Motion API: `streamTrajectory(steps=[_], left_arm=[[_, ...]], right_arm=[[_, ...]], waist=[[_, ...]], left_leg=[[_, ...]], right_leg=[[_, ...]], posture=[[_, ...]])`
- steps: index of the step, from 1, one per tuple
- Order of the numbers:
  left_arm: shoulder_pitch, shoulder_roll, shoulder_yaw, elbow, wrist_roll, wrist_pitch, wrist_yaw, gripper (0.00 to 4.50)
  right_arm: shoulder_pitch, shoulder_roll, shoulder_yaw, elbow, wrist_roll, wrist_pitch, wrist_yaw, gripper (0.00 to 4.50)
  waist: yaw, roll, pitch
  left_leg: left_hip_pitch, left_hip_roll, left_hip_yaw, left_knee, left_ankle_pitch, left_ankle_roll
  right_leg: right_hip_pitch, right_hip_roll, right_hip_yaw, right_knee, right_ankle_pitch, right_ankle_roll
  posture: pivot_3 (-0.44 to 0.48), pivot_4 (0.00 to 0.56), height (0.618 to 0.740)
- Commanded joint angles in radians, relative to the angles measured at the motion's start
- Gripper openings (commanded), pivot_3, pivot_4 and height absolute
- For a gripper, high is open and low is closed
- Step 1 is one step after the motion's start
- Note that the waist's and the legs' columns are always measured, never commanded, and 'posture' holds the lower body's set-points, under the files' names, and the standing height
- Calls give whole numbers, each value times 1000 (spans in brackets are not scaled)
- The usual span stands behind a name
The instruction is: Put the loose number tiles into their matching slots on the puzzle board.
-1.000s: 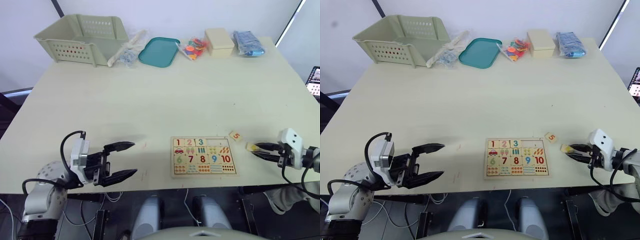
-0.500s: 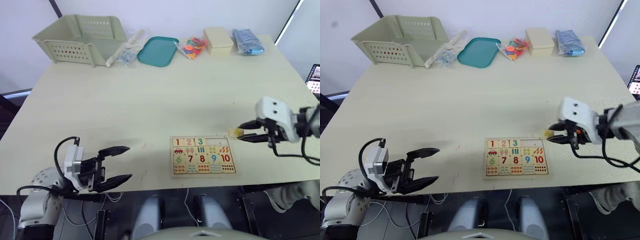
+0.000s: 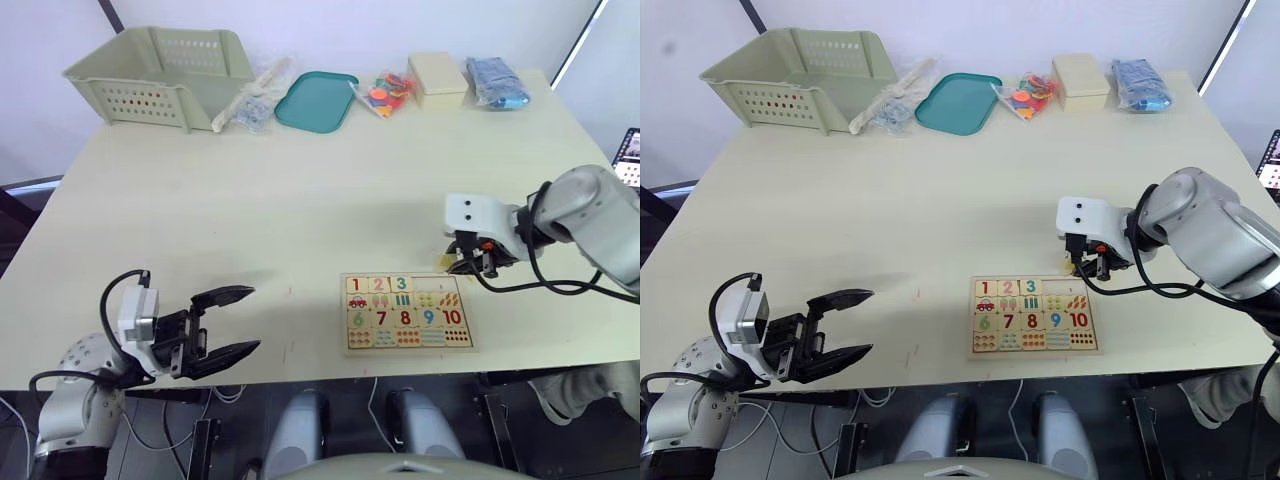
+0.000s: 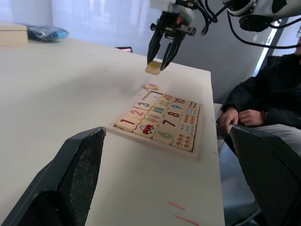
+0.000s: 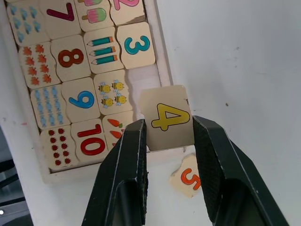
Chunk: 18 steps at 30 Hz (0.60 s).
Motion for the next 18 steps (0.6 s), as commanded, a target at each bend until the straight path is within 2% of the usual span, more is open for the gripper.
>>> streamTrajectory(steps=[1,18], left_arm=[[5,-4,26,-28,-15,-4,12,4500],[23,-9,15,-62,-6,-5,28,4500]], right_arm=[[-12,23,19,27,-45,-34,15,854],[45,148,50,77,-116,-7,-8,854]], waist=[[0,0,0],[0,0,0]], left_leg=[[0,0,0,0,0,0],[0,-1,0,0,0,0]], right_leg=[[0,0,0,0,0,0],[0,0,0,0,0,0]], posture=[[0,150,740],[0,150,740]])
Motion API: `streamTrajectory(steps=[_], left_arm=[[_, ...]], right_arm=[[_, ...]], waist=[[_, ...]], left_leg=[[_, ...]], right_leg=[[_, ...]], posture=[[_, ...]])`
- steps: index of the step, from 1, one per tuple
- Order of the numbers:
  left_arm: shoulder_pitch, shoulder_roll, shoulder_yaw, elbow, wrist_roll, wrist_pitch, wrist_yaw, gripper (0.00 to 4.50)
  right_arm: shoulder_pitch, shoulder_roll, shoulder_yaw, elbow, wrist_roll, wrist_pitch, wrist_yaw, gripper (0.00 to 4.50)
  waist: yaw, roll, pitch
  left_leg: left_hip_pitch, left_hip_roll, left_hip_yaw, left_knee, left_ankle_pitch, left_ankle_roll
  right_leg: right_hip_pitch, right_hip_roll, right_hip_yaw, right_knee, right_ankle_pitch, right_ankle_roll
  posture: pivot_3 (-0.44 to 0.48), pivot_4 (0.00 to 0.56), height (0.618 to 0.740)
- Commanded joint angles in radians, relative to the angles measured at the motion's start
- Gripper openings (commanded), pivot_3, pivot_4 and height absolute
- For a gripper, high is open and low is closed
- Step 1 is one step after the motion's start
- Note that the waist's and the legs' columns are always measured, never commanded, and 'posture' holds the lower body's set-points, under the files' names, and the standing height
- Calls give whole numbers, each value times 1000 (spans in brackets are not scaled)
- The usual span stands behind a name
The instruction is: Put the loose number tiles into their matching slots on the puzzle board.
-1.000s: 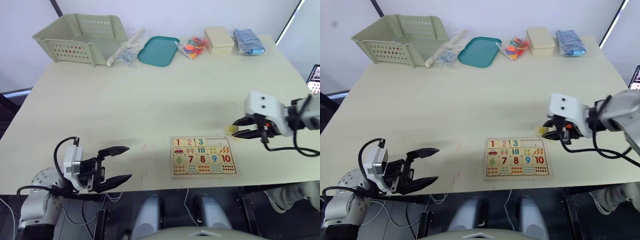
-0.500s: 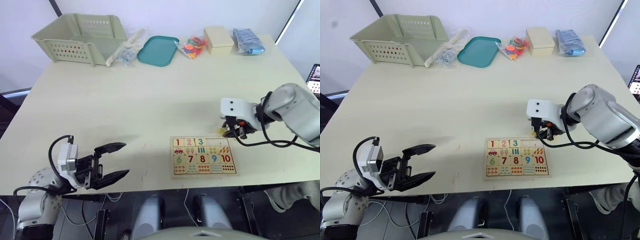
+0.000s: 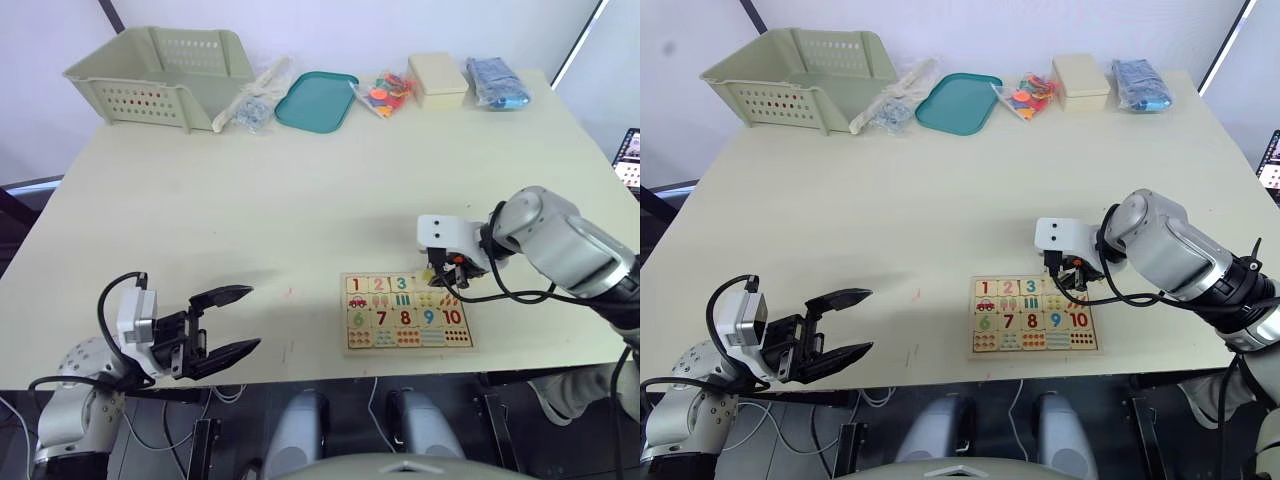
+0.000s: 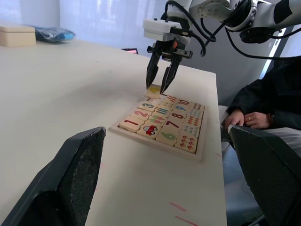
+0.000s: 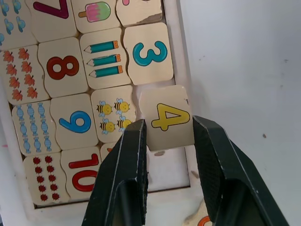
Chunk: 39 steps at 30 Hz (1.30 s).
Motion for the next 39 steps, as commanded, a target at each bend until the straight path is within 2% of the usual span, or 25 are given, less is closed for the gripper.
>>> streamTrajectory(steps=[1,39], left_arm=[[10,0,15,-44,-8,-4,9,4500],[17,-6,-3,-80,0,12,41,4500]], right_arm=[[12,5,-19,-20,-8,19,-9,854],[17,33,-13,-31,-5,67,-32,854]], waist=[[0,0,0],[-1,0,0]], left_leg=[[0,0,0,0,0,0],[0,0,0,0,0,0]], right_leg=[[0,0,0,0,0,0],[0,0,0,0,0,0]], posture=[[0,150,740],[0,150,740]])
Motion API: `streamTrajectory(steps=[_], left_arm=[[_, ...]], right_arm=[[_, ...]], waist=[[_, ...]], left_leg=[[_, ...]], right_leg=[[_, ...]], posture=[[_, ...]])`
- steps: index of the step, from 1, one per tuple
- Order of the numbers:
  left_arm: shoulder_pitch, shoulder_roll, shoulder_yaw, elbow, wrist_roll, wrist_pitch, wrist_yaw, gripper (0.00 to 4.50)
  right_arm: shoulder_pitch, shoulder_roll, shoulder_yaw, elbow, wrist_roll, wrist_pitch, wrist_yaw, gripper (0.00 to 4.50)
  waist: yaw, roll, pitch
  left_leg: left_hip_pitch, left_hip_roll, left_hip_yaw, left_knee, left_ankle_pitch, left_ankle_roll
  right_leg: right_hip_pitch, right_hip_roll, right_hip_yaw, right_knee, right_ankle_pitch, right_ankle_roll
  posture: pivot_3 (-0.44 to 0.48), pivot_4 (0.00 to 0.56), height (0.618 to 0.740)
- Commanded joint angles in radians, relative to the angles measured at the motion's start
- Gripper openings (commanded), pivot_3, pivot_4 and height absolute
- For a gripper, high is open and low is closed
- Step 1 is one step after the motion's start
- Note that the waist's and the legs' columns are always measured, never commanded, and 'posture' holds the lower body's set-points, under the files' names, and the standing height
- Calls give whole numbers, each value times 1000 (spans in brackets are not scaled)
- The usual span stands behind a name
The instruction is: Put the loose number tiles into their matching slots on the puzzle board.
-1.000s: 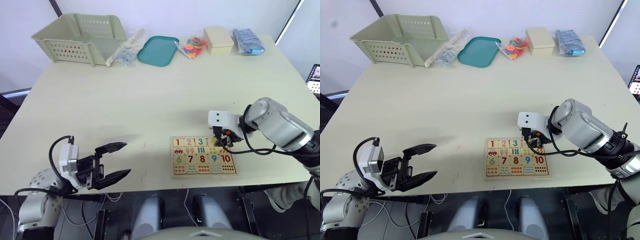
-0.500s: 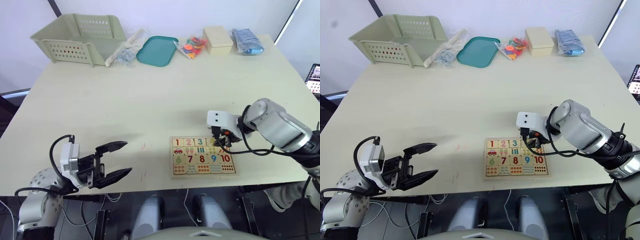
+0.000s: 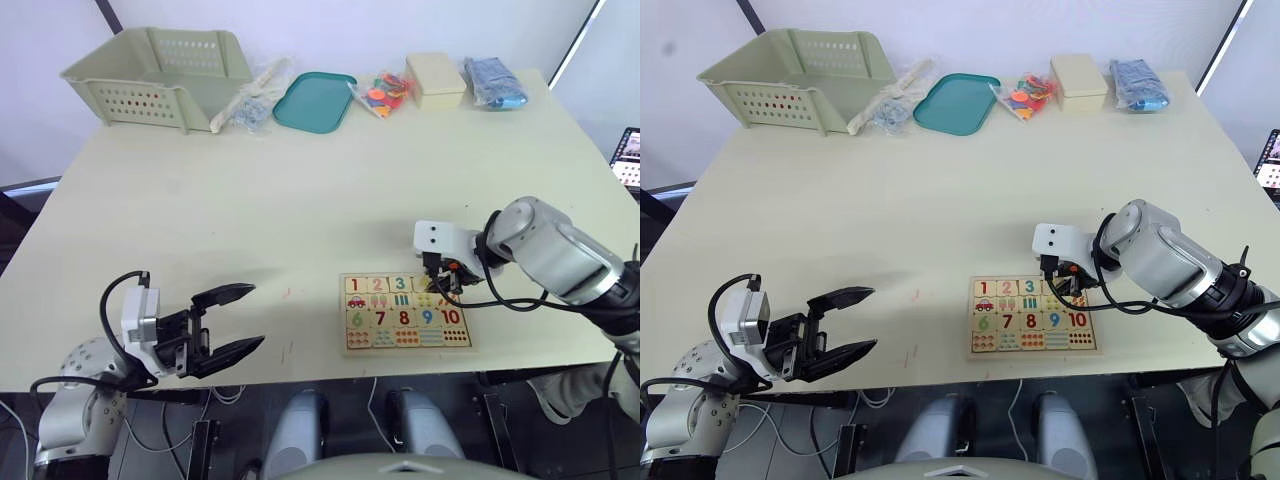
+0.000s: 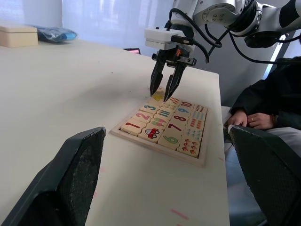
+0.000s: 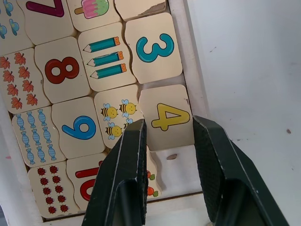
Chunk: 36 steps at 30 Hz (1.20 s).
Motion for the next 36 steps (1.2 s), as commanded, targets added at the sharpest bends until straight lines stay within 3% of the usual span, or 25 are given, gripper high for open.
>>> streamTrajectory(steps=[1,36], left_arm=[[6,-2,-1,-37,-3,-4,3,4500],[12,-15,1,-38,6,-5,5,4500]], right_arm=[[-9,8,-9,-15,-5,3,-2,854],[-16,12,-8,-9,-21,-13,19,854]], waist=[[0,0,0],[-1,0,0]], left_leg=[[0,0,0,0,0,0],[0,0,0,0,0,0]], right_leg=[[0,0,0,0,0,0],[0,0,0,0,0,0]], posture=[[0,150,740],[0,150,740]])
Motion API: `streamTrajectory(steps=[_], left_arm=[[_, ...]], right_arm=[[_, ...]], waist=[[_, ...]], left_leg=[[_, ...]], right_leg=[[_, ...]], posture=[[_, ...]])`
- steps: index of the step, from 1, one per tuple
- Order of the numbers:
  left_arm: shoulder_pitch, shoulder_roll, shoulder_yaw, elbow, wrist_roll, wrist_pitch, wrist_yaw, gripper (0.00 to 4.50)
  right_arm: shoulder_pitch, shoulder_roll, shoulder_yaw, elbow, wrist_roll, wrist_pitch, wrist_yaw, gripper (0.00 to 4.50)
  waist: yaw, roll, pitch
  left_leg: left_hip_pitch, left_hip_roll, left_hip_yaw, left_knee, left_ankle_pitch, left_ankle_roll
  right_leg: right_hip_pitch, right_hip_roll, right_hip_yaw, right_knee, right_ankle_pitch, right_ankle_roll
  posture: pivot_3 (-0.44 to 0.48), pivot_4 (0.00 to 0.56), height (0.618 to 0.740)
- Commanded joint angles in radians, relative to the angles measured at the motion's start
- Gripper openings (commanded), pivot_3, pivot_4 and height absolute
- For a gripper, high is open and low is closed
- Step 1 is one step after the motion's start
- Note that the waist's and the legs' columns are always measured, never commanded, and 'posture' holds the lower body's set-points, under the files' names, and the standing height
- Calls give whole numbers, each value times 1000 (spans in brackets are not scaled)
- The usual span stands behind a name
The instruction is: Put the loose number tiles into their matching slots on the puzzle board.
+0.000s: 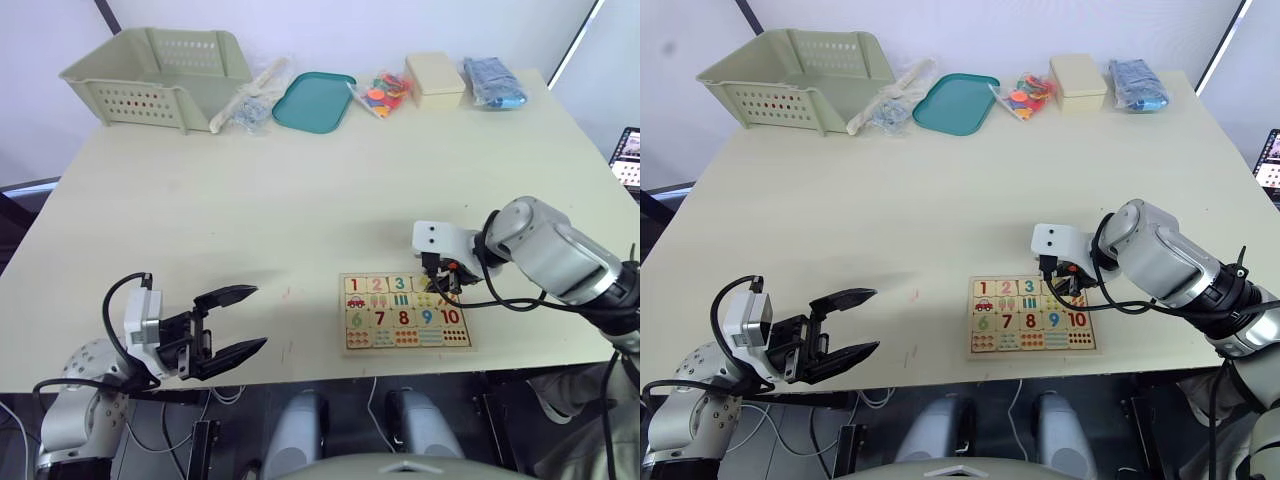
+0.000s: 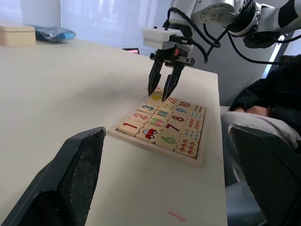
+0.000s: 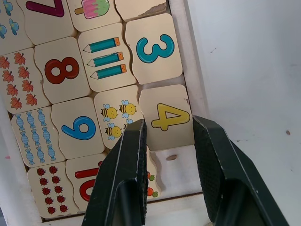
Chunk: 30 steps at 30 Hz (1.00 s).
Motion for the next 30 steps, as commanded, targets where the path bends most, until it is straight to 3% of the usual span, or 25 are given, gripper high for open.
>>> streamTrajectory(steps=[1,30], left_arm=[[3,-2,1,-25,-3,-10,2,4500],[1,-8,-2,-18,1,-12,-3,4500]], right_arm=[[-15,4,-9,-9,-2,-12,7,854],[-14,-5,-8,-21,-8,-7,17,854]], waist=[[0,0,0],[1,0,0]], left_leg=[[0,0,0,0,0,0],[0,0,0,0,0,0]], right_leg=[[0,0,0,0,0,0],[0,0,0,0,0,0]], posture=[[0,150,740],[0,150,740]])
